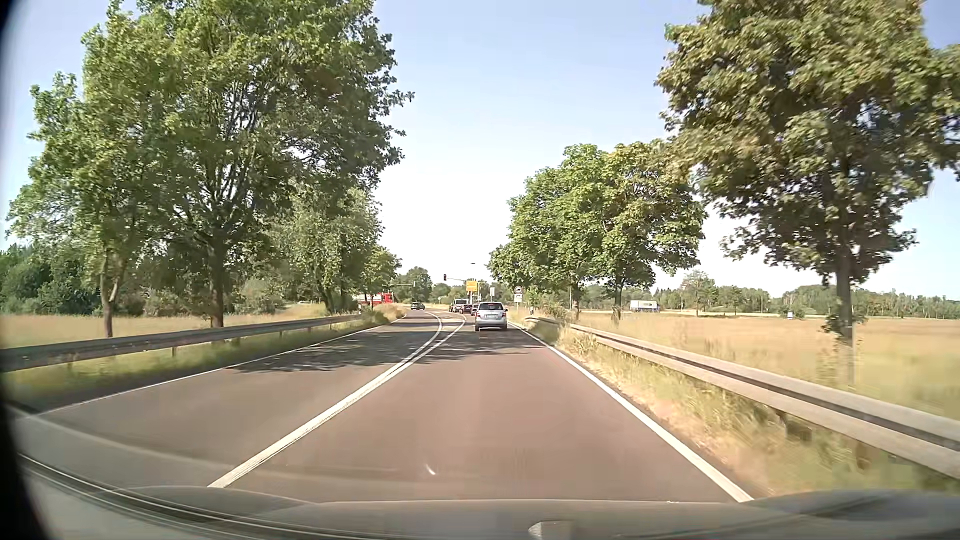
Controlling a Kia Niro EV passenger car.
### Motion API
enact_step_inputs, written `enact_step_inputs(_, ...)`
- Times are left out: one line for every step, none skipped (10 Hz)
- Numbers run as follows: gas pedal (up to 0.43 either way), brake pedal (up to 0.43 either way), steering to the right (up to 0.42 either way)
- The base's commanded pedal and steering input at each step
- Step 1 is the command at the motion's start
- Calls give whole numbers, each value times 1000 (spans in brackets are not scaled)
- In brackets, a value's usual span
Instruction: Follow the waypoints while adhering to traffic rules and regulations
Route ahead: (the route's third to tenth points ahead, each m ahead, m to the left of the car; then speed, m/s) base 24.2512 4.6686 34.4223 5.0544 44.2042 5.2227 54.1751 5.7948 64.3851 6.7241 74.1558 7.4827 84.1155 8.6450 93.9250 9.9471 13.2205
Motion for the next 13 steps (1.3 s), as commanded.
enact_step_inputs(0, 268, -5)
enact_step_inputs(0, 268, -4)
enact_step_inputs(0, 268, -5)
enact_step_inputs(0, 268, -5)
enact_step_inputs(0, 262, -4)
enact_step_inputs(0, 262, -5)
enact_step_inputs(0, 262, -4)
enact_step_inputs(0, 256, -5)
enact_step_inputs(0, 250, -5)
enact_step_inputs(0, 250, -5)
enact_step_inputs(0, 250, -5)
enact_step_inputs(0, 250, -4)
enact_step_inputs(0, 250, -3)
